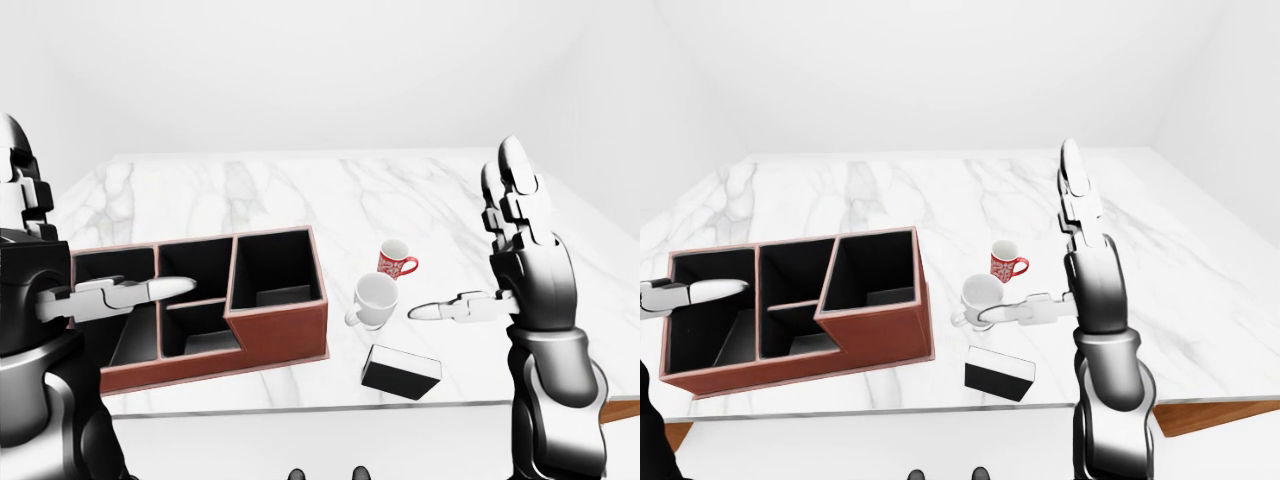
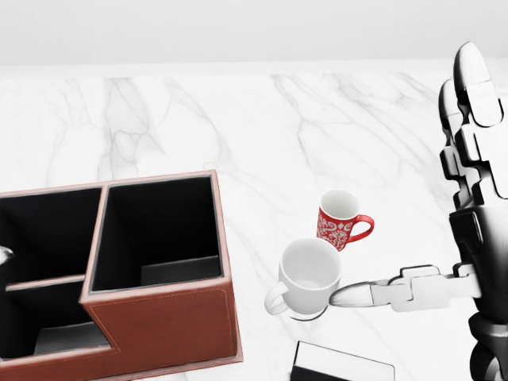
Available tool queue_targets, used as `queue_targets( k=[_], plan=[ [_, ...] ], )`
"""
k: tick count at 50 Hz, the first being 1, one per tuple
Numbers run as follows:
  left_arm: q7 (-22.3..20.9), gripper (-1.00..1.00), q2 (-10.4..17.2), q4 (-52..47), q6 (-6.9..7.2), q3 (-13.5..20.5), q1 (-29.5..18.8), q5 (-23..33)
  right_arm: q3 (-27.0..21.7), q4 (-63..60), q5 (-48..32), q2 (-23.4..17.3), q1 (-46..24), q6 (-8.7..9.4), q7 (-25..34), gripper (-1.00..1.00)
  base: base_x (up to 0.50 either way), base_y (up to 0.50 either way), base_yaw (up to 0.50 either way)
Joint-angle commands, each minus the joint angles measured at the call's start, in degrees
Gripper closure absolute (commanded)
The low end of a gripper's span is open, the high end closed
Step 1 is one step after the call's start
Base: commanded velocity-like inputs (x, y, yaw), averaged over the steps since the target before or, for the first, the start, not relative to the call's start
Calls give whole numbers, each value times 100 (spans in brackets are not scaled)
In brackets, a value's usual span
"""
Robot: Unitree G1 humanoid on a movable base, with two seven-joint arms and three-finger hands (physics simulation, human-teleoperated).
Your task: Pick up the book and place it in the right compartment of the caddy.
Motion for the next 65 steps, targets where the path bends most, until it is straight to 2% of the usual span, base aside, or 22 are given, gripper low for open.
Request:
queue_targets(
  k=[1,21,44,55,65],
  plan=[
    [13,-100,50,-75,0,76,-23,-58,127,-250,-926,80,521,0,553,-100,0,0,0],
    [-31,-100,-16,-98,0,65,64,1,414,-14,-1721,498,1686,0,1117,-100,0,0,0],
    [-57,-100,-24,-30,0,62,77,24,524,-52,-1869,608,2281,0,1346,-100,0,0,0],
    [-58,-100,-21,-2,0,53,66,17,720,254,-1942,591,2473,0,1236,-100,0,0,0],
    [-61,-100,-26,6,0,61,83,12,931,804,-2133,477,2553,0,882,-100,0,0,0]
  ],
)
